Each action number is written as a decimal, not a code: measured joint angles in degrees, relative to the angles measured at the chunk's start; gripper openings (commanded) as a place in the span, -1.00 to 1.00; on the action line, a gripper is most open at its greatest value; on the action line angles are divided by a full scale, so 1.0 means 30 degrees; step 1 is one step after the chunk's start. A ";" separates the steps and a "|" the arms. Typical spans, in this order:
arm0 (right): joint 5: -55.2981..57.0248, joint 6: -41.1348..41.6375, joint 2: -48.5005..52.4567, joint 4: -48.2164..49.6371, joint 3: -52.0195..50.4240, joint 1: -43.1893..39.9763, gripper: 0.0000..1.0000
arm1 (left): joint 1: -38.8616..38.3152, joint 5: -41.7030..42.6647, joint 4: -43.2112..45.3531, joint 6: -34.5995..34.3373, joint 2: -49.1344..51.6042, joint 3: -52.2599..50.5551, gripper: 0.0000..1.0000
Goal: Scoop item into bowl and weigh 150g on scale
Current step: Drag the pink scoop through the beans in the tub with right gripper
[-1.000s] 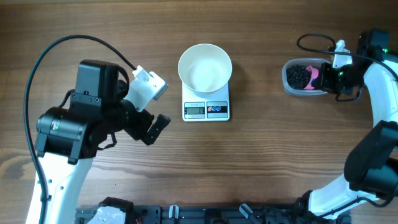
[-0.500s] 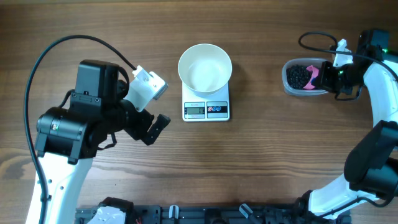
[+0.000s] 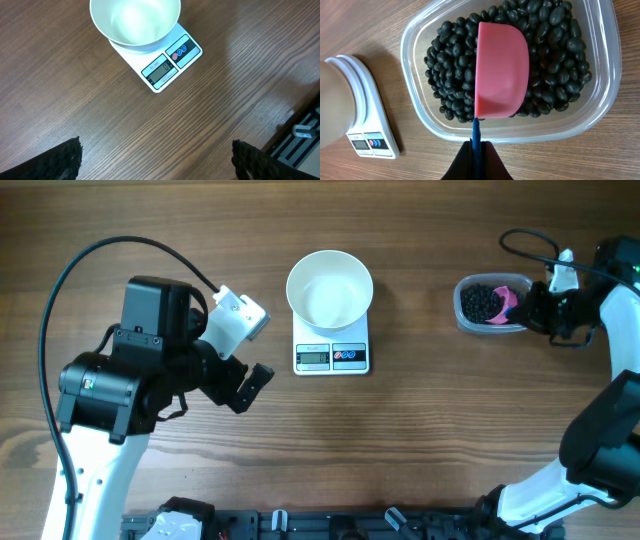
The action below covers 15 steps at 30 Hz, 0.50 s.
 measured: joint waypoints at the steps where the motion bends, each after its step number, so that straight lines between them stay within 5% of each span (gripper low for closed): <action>1: -0.0080 0.0000 -0.0007 0.0058 -0.0087 -0.0015 -0.92 | 0.0000 0.0000 0.0000 0.0000 0.0000 0.0000 1.00; 15: -0.1486 0.0000 -0.0007 0.1071 -0.0947 -0.0641 -0.92 | 0.0000 0.0000 0.0007 0.0000 0.0000 0.0000 1.00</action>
